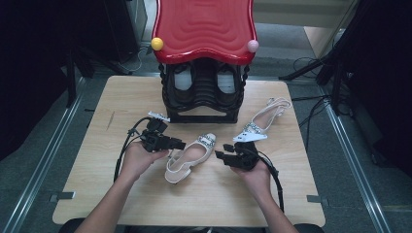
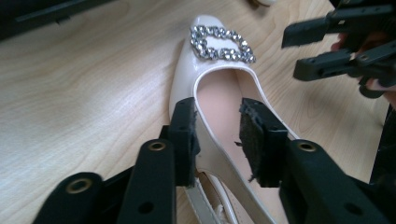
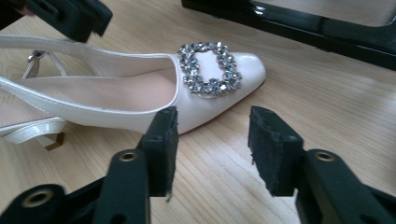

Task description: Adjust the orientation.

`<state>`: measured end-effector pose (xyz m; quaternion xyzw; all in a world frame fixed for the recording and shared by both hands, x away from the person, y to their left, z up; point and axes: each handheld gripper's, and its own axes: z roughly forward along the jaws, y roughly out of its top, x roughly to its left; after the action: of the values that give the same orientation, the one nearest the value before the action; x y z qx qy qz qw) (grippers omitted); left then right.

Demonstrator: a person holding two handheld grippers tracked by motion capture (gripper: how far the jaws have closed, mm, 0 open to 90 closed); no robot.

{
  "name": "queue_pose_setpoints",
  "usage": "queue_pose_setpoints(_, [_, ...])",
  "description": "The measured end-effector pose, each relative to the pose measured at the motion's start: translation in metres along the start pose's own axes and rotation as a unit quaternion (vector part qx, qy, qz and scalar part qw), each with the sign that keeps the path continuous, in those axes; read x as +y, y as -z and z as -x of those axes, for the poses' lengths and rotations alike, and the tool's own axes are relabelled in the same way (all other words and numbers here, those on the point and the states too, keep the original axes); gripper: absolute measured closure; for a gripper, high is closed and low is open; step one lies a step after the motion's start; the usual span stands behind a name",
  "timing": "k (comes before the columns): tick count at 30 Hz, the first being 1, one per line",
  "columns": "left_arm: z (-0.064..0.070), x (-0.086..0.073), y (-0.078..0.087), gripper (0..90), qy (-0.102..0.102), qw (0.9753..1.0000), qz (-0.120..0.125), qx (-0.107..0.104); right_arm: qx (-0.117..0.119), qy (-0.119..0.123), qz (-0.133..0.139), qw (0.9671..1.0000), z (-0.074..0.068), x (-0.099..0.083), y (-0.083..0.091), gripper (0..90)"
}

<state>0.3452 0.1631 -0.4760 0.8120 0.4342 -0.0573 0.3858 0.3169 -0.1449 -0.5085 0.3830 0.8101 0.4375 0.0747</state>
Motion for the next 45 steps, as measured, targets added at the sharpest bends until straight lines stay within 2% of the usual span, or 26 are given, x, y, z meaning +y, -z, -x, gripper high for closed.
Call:
queue_pose_setpoints(4, [0.0, 0.0, 0.007, 58.1, -0.006, 0.9999, 0.007, 0.006, 0.008, 0.008, -0.007, 0.9999, -0.005, -0.001, -0.005, 67.9])
queue_pose_setpoints(8, [0.0, 0.001, 0.014, 51.7, -0.013, 0.9998, 0.013, 0.003, 0.011, 0.031, -0.021, 0.9992, -0.014, -0.005, -0.011, 80.4])
queue_pose_setpoints(10, [0.001, 0.0, 0.017, 50.8, -0.019, 0.9995, 0.024, 0.008, 0.012, 0.042, -0.023, 0.9988, -0.018, -0.005, -0.014, 85.5])
queue_pose_setpoints(12, [0.0, -0.001, 0.019, 49.3, -0.017, 0.9996, 0.024, 0.006, 0.015, 0.044, -0.024, 0.9986, -0.02, -0.004, -0.016, 90.0])
queue_pose_setpoints(17, [0.0, -0.005, 0.024, 47.2, -0.026, 0.9992, 0.017, 0.025, 0.034, 0.036, -0.035, 0.9982, -0.024, -0.003, -0.024, 90.0])
queue_pose_setpoints(21, [-0.002, -0.008, 0.028, 46.6, -0.02, 0.9992, 0.024, 0.025, 0.036, 0.034, -0.047, 0.9977, -0.026, -0.003, -0.03, 90.0])
queue_pose_setpoints(28, [-0.008, -0.014, 0.034, 43.9, -0.006, 0.9991, 0.033, 0.026, 0.036, 0.031, -0.052, 0.9975, -0.025, -0.002, -0.035, 90.0])
queue_pose_setpoints(30, [-0.009, -0.016, 0.036, 43.8, -0.005, 0.9988, 0.036, 0.032, 0.037, 0.031, -0.052, 0.9975, -0.025, -0.001, -0.036, 90.0])
queue_pose_setpoints(39, [-0.013, -0.024, 0.038, 42.8, 0.002, 0.9988, 0.034, 0.034, 0.04, 0.029, -0.056, 0.9972, -0.022, 0.003, -0.042, 90.0])
queue_pose_setpoints(45, [-0.013, -0.028, 0.04, 42.0, 0.008, 0.9987, 0.036, 0.036, 0.038, 0.022, -0.055, 0.9975, -0.016, 0.008, -0.045, 90.0])
